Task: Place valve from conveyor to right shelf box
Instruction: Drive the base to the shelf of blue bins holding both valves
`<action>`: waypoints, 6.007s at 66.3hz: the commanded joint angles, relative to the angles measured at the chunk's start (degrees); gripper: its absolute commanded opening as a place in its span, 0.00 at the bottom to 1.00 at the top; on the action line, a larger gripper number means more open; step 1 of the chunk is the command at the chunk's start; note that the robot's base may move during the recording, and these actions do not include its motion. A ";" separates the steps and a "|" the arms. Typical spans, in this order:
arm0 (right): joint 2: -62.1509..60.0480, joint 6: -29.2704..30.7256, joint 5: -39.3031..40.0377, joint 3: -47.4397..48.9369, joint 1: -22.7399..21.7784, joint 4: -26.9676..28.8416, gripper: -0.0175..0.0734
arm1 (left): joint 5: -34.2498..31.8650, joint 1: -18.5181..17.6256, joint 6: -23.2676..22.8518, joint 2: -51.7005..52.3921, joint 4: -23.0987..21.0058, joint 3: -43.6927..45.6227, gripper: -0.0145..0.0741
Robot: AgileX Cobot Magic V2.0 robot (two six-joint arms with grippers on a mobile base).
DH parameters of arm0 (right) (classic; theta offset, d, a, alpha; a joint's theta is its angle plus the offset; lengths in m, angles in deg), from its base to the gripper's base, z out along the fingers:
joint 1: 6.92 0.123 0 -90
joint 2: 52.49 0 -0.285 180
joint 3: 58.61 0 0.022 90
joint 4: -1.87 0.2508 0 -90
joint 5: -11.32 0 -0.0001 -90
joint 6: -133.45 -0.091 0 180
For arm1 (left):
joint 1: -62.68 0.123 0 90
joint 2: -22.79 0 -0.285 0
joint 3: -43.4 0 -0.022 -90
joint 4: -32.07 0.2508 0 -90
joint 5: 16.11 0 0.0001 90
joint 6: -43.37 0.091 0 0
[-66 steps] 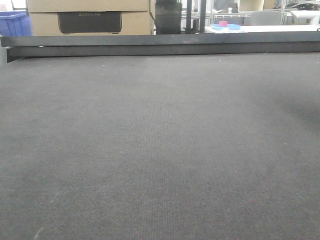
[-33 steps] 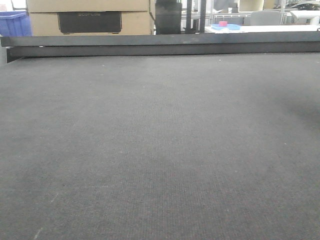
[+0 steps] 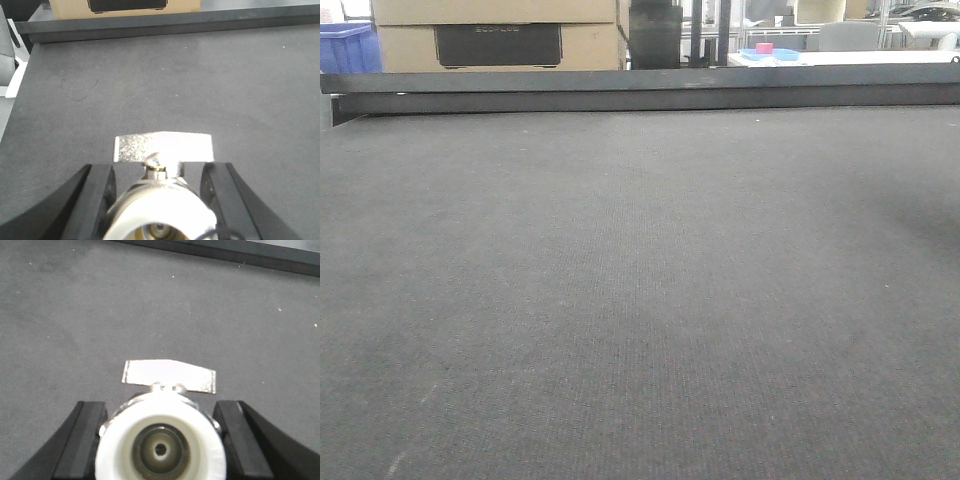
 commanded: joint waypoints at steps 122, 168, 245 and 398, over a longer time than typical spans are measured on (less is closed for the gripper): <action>-0.52 0.02 5.97 0.98 0.03 -0.64 0.02 | -2.91 -0.39 -0.38 0.62 -0.38 0.54 0.04; -0.52 0.02 5.97 0.98 0.03 -0.64 0.02 | -2.91 -0.39 -0.38 0.62 -0.38 0.54 0.04; -0.52 0.02 5.97 0.98 0.03 -0.64 0.02 | -2.91 -0.39 -0.38 0.62 -0.38 0.54 0.04; -0.52 0.02 5.97 0.98 0.03 -0.64 0.02 | -2.91 -0.39 -0.38 0.51 -0.38 0.54 0.04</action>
